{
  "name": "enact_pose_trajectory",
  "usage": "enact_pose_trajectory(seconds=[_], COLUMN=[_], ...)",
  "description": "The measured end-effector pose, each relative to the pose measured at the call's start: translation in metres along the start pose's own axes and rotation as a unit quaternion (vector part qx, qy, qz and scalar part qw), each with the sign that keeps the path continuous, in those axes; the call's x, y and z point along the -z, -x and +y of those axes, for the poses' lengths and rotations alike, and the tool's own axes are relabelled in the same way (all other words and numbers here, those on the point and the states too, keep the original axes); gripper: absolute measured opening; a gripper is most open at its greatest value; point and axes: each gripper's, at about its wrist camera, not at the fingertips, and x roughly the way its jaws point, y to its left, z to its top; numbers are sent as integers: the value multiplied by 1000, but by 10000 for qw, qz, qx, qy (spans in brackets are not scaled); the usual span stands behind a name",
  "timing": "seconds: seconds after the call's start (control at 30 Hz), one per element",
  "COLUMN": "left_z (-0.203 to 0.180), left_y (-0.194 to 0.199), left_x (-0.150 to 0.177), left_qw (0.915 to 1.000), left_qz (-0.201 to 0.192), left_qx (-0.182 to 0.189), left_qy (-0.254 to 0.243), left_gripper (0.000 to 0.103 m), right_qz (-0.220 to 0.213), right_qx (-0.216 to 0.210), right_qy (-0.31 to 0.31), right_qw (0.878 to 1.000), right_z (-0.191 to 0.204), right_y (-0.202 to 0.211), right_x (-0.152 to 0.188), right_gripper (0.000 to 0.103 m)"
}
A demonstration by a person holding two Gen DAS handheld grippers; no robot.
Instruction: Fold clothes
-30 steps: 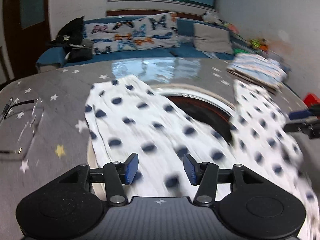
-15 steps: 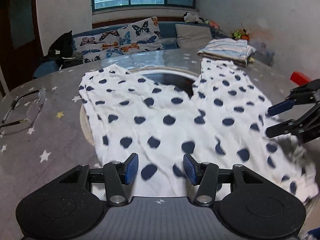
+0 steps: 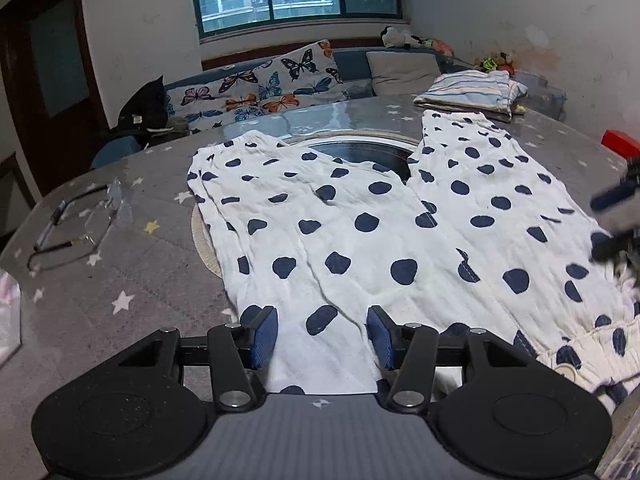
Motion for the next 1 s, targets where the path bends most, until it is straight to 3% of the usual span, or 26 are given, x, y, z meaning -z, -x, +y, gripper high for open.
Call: enact_pose_trajectory(seconds=[0.27, 0.43, 0.73, 0.87, 1.0], left_z=[-3, 0, 0, -9, -40], left_y=[1, 1, 4, 18, 36], left_x=[1, 2, -3, -12, -19], left_qw=[9999, 9999, 9999, 9998, 9965], left_qz=[16, 9, 85, -40, -164], left_qx=[-115, -150, -93, 182, 777], left_qy=[-34, -42, -38, -38, -270], left_gripper=[54, 54, 53, 57, 60], right_qz=[-34, 197, 204, 10, -121], right_qx=[-546, -588, -578, -522, -205], right_qy=[182, 368, 268, -60, -454], right_qw=[9983, 9974, 9978, 9986, 9987], right_z=[24, 27, 13, -4, -29], right_y=[-22, -19, -2, 10, 14], right_x=[-16, -3, 8, 1, -6], right_gripper=[65, 65, 67, 67, 67])
